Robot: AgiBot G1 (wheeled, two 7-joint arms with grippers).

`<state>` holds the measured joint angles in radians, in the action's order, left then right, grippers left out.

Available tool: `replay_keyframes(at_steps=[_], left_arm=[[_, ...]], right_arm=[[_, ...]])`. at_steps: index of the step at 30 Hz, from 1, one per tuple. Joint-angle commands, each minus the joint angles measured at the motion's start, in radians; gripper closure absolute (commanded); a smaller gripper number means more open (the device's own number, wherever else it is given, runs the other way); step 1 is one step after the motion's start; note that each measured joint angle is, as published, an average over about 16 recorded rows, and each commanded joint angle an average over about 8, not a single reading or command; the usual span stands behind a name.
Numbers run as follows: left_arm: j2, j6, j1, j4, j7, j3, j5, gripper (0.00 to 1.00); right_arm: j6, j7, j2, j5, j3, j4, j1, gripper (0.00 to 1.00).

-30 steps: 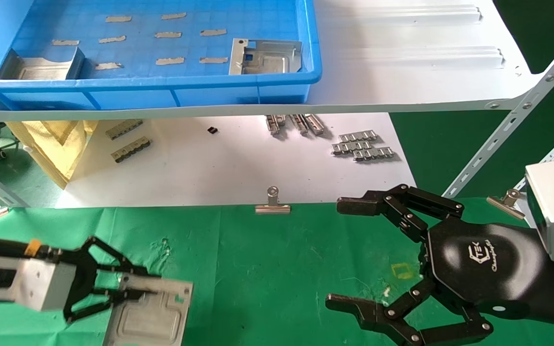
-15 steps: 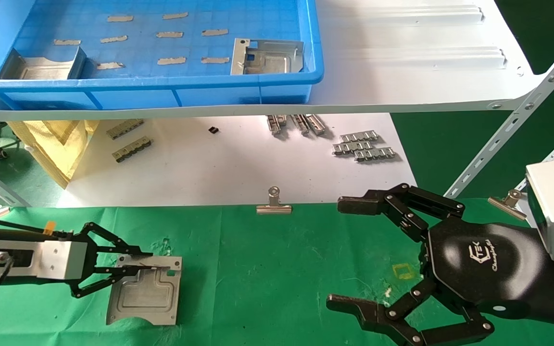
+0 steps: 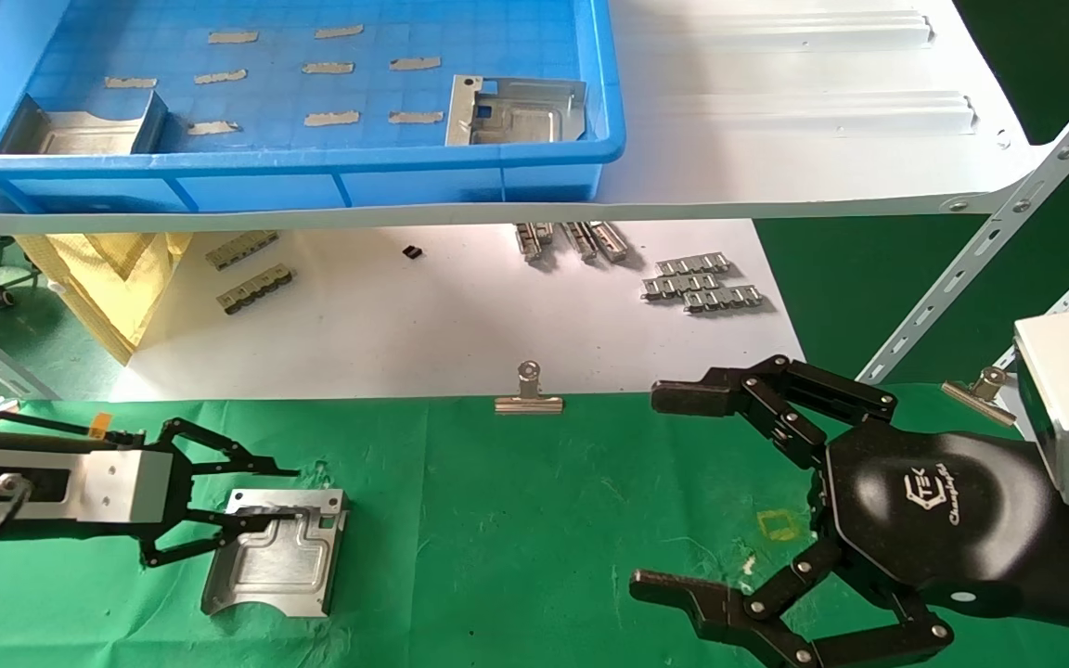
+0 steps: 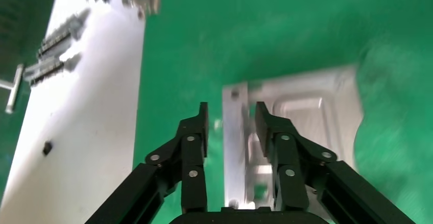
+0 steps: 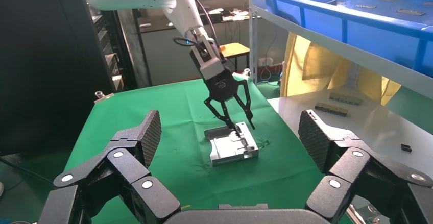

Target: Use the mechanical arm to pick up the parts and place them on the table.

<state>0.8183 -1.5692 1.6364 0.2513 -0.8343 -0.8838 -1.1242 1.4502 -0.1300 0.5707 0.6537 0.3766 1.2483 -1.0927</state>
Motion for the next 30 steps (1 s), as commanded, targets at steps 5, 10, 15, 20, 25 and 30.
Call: replay_keyframes(at_steps=[5, 10, 15, 20, 25, 30], left_arm=[[-0.017, -0.035, -0.046, 0.033, 0.119, 0.014, 0.115, 0.00], [-0.050, -0.037, -0.119, 0.090, 0.265, 0.028, 0.248, 0.00], [-0.062, -0.038, -0.155, 0.115, 0.310, 0.031, 0.302, 0.00], [-0.059, -0.036, -0.143, 0.109, 0.295, 0.031, 0.286, 0.00], [-0.059, -0.034, -0.143, 0.121, 0.301, 0.041, 0.275, 0.00], [-0.069, -0.027, -0.171, 0.182, 0.349, 0.079, 0.285, 0.00]], right_arm=[[0.000, 0.000, 0.000, 0.000, 0.000, 0.000, 0.000, 0.00], [0.000, 0.000, 0.000, 0.000, 0.000, 0.000, 0.000, 0.00], [0.000, 0.000, 0.000, 0.000, 0.000, 0.000, 0.000, 0.00], [0.000, 0.000, 0.000, 0.000, 0.000, 0.000, 0.000, 0.00], [0.000, 0.000, 0.000, 0.000, 0.000, 0.000, 0.000, 0.00], [0.000, 0.000, 0.000, 0.000, 0.000, 0.000, 0.000, 0.00]])
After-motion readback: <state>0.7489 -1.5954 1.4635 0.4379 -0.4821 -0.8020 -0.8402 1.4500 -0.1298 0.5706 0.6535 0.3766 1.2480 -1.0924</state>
